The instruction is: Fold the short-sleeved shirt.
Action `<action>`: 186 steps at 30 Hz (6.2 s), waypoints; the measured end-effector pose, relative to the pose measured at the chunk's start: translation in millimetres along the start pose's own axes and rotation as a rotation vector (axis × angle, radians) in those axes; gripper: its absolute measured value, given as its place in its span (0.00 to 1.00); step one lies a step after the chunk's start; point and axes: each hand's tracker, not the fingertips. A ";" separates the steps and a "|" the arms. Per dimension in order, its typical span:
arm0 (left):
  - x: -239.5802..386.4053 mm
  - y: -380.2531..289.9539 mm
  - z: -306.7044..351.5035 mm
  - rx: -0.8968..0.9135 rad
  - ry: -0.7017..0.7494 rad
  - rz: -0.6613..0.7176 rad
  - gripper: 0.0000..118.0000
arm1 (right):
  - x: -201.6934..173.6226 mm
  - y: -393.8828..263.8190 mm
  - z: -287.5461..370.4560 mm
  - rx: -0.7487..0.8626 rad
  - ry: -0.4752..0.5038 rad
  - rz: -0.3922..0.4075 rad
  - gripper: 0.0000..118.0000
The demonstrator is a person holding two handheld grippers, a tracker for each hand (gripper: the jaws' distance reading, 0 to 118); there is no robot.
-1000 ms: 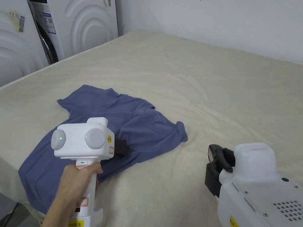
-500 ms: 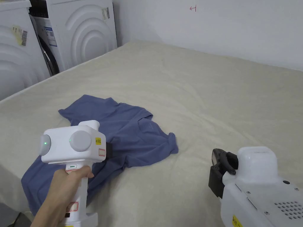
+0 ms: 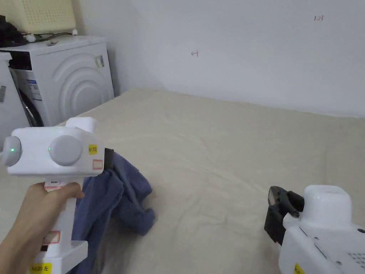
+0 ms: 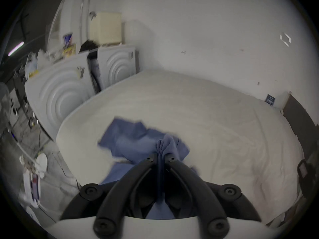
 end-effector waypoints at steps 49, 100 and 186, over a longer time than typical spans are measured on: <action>338.7 -132.7 6.3 -0.210 -0.681 -0.357 0.99 | 184.6 -12.4 133.6 0.028 -0.466 -0.164 0.00; 267.9 -81.7 -217.4 -0.522 -0.263 -0.351 1.00 | 174.3 -24.6 46.4 -0.135 -0.367 -0.098 0.00; 204.0 169.3 42.0 0.272 -0.291 -0.166 0.03 | 339.4 323.7 74.5 -0.116 -0.326 -0.129 0.03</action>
